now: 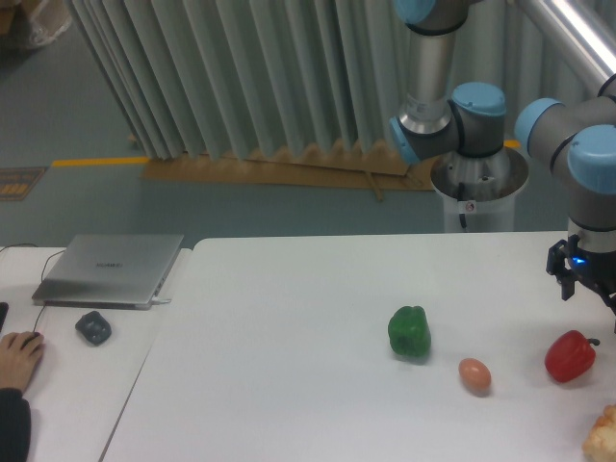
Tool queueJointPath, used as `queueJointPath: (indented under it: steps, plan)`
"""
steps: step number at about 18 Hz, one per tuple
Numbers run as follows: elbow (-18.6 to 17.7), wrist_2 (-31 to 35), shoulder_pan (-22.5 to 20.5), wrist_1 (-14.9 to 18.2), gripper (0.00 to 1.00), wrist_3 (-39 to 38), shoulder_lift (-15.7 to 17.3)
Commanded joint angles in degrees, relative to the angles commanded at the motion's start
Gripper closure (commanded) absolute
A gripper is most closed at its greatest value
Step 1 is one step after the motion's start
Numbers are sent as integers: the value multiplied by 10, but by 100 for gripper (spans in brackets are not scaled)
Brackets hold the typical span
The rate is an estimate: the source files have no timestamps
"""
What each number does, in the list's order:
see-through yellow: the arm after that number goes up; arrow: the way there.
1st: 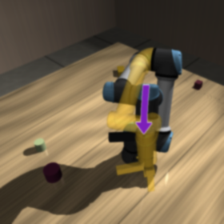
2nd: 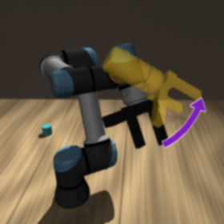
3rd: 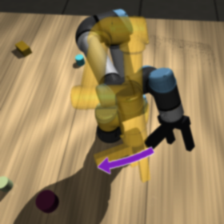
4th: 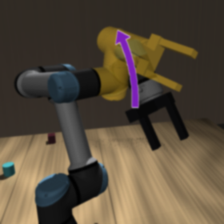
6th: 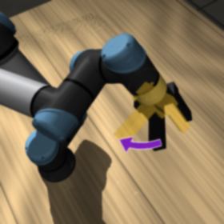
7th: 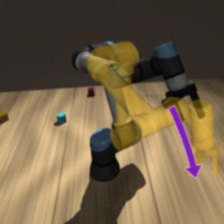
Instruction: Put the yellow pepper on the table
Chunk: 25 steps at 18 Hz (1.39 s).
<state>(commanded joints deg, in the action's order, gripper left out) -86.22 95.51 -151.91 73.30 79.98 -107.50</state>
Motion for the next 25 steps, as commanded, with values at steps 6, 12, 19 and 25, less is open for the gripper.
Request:
queueJointPath:
  steps: [6,12,19,25]
  plan:
    - [-5,-18,-87,-3,0,152,-9]
    - [-10,-14,-141,-4,0,164,-12]
    - [-13,-1,-184,-25,0,164,-39]
    - [-7,-2,-197,-42,0,65,-52]
